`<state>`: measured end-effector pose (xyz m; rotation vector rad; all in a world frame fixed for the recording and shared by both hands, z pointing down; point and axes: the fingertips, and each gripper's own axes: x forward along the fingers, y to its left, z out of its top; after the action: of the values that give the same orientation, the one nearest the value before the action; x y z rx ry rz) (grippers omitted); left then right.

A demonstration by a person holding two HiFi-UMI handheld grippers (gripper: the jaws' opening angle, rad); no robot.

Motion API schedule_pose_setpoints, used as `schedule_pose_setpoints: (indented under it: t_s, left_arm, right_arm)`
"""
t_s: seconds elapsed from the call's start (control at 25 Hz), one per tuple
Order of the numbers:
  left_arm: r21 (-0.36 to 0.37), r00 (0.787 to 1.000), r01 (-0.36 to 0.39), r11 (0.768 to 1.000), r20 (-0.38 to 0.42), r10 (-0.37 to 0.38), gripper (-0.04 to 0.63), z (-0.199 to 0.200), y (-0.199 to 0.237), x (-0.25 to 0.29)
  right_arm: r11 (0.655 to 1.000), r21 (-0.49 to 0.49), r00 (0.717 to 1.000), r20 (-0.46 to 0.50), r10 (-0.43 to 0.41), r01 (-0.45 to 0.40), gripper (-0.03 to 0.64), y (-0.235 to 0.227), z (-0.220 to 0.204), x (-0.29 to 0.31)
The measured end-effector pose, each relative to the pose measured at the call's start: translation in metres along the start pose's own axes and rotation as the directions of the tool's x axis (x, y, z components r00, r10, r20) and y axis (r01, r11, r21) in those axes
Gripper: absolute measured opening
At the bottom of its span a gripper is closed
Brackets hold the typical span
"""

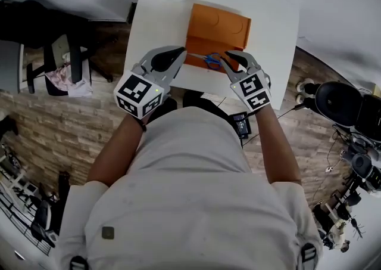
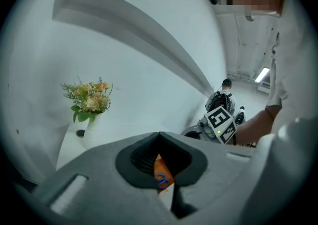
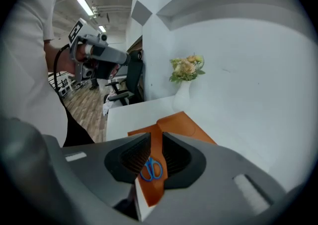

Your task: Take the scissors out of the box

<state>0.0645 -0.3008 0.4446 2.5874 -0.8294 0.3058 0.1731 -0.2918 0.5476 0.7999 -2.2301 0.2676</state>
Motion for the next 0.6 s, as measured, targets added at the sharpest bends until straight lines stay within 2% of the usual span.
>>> schedule_pose_setpoints:
  t_s: [0.24, 0.6]
  left_arm:
    - [-0.028, 0.999, -0.035, 0.999, -0.029, 0.034, 0.005, -0.017, 0.006, 0.013]
    - [-0.054, 0.997, -0.046, 0.997, -0.064, 0.042, 0.005, -0.036, 0.012, 0.034]
  right_arm:
    - [0.990, -0.075, 0.983, -0.147, 0.110, -0.122, 0.107, 0.008, -0.041, 0.037]
    - [0.949, -0.152, 0.922, -0.322, 0.216, -0.275, 0.120, 0.018, -0.087, 0.081]
